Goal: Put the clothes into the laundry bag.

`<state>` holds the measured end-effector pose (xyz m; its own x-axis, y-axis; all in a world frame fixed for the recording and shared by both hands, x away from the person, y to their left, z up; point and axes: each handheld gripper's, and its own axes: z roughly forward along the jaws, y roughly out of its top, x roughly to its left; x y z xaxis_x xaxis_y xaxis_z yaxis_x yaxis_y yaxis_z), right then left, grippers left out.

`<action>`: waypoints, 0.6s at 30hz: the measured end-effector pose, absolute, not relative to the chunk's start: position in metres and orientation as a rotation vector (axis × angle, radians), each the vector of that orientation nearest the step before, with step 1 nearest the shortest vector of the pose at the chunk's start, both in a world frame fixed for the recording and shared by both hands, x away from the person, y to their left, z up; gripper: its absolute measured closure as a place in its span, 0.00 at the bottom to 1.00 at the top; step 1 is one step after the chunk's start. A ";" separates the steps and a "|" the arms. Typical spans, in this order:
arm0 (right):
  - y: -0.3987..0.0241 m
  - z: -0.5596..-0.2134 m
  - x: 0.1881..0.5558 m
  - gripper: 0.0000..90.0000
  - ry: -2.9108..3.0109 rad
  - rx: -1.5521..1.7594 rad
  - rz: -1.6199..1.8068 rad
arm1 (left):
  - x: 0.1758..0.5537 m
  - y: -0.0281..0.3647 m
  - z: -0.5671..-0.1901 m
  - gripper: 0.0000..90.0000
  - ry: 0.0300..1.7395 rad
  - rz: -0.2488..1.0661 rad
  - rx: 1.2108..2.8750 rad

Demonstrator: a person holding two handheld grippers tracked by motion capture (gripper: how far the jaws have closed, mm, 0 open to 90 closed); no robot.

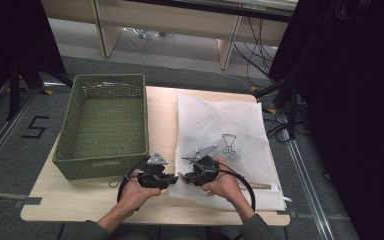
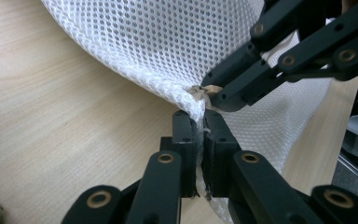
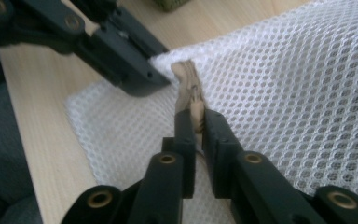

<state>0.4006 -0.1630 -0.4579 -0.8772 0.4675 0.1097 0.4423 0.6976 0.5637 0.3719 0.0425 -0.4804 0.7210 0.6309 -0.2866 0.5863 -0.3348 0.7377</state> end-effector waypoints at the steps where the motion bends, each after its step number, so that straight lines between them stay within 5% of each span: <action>1: -0.164 -0.458 0.401 0.89 2.865 0.768 0.949 | 0.372 0.042 -0.481 0.94 0.926 0.059 2.028; 6: -0.166 -0.457 0.402 0.82 2.885 0.764 1.019 | 0.372 0.039 -0.482 0.93 0.906 0.049 2.040; 18: -0.168 -0.463 0.408 0.90 2.915 0.729 1.068 | 0.373 0.040 -0.481 0.93 0.880 0.052 2.053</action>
